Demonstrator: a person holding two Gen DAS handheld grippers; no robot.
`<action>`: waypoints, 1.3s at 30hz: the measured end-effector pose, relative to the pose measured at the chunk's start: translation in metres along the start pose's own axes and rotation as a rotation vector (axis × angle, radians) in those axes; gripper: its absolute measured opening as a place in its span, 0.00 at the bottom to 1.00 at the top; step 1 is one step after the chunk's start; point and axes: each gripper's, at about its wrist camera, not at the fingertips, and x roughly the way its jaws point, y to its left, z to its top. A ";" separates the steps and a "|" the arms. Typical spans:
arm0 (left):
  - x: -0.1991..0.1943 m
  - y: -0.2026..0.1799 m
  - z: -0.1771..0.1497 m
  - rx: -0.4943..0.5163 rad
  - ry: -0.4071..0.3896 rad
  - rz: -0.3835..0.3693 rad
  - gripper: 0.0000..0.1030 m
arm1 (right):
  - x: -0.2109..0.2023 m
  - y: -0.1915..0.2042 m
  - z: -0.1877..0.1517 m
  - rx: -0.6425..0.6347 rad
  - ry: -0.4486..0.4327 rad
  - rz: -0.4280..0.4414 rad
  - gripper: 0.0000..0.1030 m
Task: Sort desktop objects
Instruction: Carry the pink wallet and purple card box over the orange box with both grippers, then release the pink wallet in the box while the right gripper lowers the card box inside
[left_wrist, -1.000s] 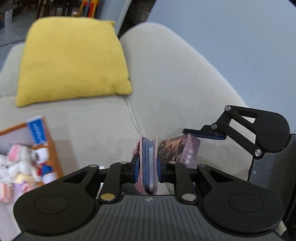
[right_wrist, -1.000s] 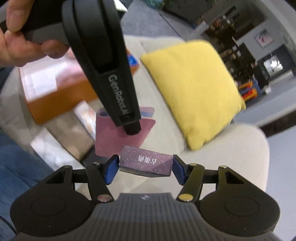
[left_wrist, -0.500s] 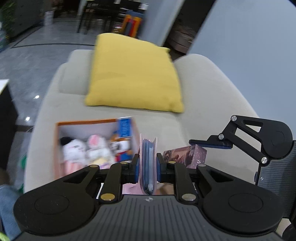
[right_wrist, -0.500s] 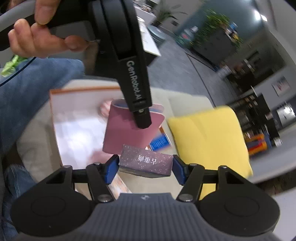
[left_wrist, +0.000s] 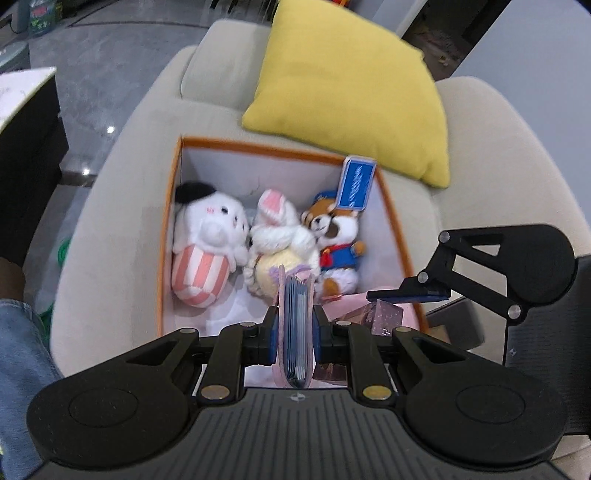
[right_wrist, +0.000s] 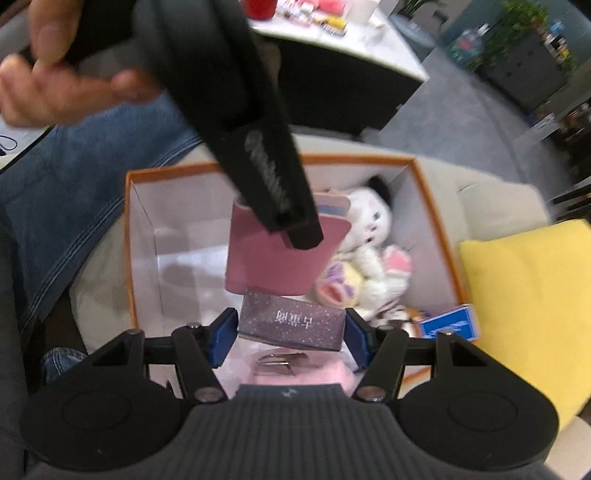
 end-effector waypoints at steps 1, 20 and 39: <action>0.006 0.001 -0.001 -0.009 0.008 -0.006 0.19 | 0.005 -0.003 0.000 -0.003 0.012 0.012 0.61; 0.052 -0.016 -0.011 -0.024 0.026 -0.026 0.23 | 0.068 0.003 -0.013 -0.183 0.094 0.048 0.61; 0.048 -0.005 -0.027 -0.163 -0.019 -0.153 0.60 | 0.008 0.014 -0.049 -0.003 0.008 -0.043 0.73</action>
